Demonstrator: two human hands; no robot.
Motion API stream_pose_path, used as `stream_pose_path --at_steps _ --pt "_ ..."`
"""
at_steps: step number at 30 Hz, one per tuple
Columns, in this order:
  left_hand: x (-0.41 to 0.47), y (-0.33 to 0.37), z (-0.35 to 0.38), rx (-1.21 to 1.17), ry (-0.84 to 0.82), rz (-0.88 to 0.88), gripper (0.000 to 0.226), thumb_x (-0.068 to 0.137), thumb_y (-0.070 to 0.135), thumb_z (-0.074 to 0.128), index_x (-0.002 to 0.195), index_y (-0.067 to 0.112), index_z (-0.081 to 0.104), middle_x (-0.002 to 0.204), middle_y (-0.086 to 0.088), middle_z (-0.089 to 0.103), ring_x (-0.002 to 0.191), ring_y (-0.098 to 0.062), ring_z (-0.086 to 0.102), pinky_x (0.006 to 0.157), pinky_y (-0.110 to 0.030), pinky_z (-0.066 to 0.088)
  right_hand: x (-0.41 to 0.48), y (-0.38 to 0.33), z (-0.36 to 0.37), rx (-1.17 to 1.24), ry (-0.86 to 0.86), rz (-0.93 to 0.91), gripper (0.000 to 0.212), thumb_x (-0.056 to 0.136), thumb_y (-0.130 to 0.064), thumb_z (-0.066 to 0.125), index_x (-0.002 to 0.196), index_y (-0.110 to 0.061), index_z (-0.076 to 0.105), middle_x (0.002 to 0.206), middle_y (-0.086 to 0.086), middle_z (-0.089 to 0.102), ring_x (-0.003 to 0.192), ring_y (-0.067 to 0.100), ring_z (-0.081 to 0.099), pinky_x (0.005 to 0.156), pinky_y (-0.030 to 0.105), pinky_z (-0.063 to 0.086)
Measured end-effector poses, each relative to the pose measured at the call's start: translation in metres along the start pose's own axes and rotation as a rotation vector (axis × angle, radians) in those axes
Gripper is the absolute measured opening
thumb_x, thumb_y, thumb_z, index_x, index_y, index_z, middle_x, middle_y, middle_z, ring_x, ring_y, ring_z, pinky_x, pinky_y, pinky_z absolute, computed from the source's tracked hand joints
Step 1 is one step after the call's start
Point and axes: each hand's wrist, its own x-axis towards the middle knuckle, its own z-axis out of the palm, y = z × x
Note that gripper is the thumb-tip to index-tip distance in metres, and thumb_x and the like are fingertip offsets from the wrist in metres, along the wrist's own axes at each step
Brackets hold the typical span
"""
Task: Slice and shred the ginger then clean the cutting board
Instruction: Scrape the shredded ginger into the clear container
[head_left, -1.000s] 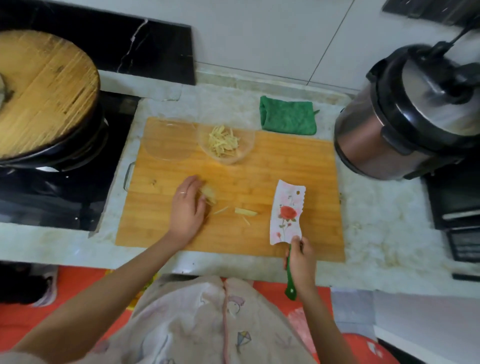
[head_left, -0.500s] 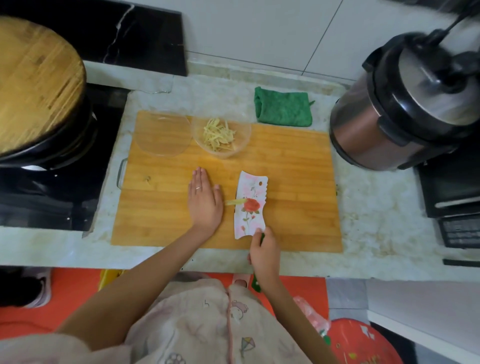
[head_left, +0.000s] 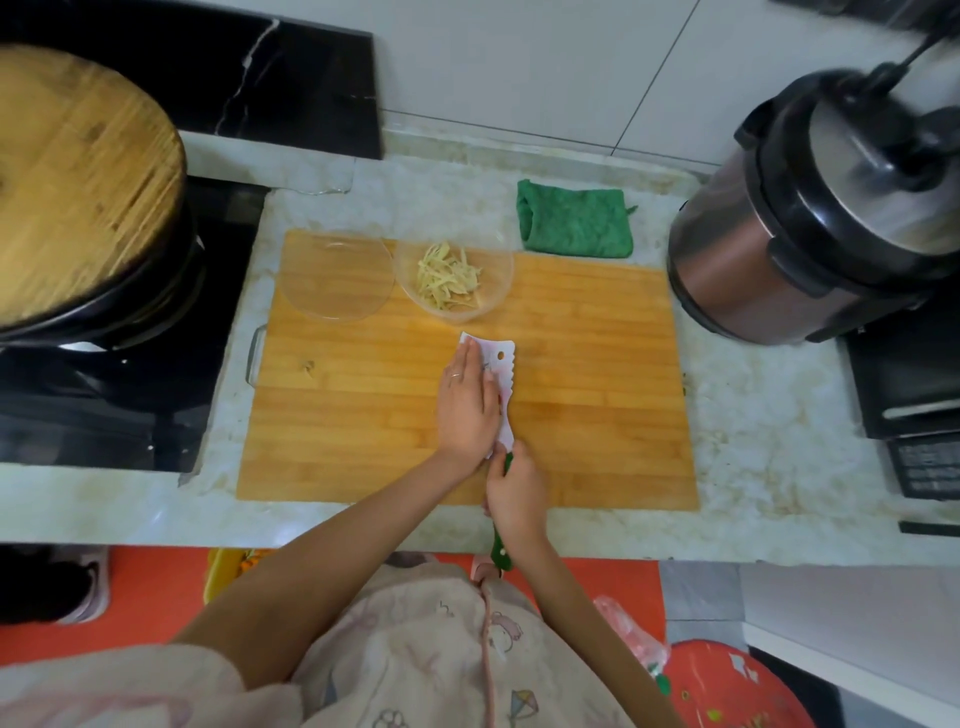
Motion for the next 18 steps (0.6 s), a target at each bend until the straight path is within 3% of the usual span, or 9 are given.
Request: stream_pose_path --at_steps 5,8,13,18 --pt "-0.004 0.002 0.004 -0.009 -0.024 0.052 0.053 0.097 0.02 0.038 0.144 -0.002 0.034 0.15 -0.016 0.036 0.142 -0.027 0.028 0.114 -0.042 0.03 -0.007 -0.002 -0.009 0.223 -0.025 0.033 0.027 0.101 -0.017 0.039 0.074 -0.017 0.042 0.055 0.008 0.047 0.044 0.02 0.046 0.045 0.038 0.039" --pt "-0.011 0.014 0.004 -0.002 0.006 0.196 0.051 0.095 0.019 0.034 0.141 -0.001 0.041 0.145 -0.017 0.044 0.138 -0.028 0.036 0.109 -0.044 0.037 -0.021 -0.002 -0.022 0.387 -0.019 0.076 0.026 0.101 -0.013 0.039 0.075 -0.011 0.041 0.051 0.005 0.039 0.036 0.014 0.037 0.039 0.032 0.034" --pt "-0.006 0.057 -0.006 -0.119 0.121 0.404 0.042 0.091 0.002 0.049 0.132 0.001 0.053 0.139 -0.014 0.051 0.132 -0.024 0.043 0.111 -0.035 0.034 -0.031 -0.02 -0.06 0.506 0.033 0.001 0.024 0.1 -0.011 0.04 0.077 -0.008 0.041 0.054 0.01 0.038 0.042 0.023 0.035 0.038 0.031 0.033" --pt "0.044 0.085 -0.036 -0.227 0.212 0.392 0.035 0.088 -0.001 0.049 0.122 0.001 0.061 0.133 -0.011 0.055 0.127 -0.022 0.048 0.107 -0.03 0.039 -0.004 -0.07 -0.086 0.495 0.015 -0.132 0.021 0.099 -0.013 0.04 0.078 -0.011 0.042 0.056 0.013 0.041 0.041 0.024 0.04 0.039 0.038 0.033"
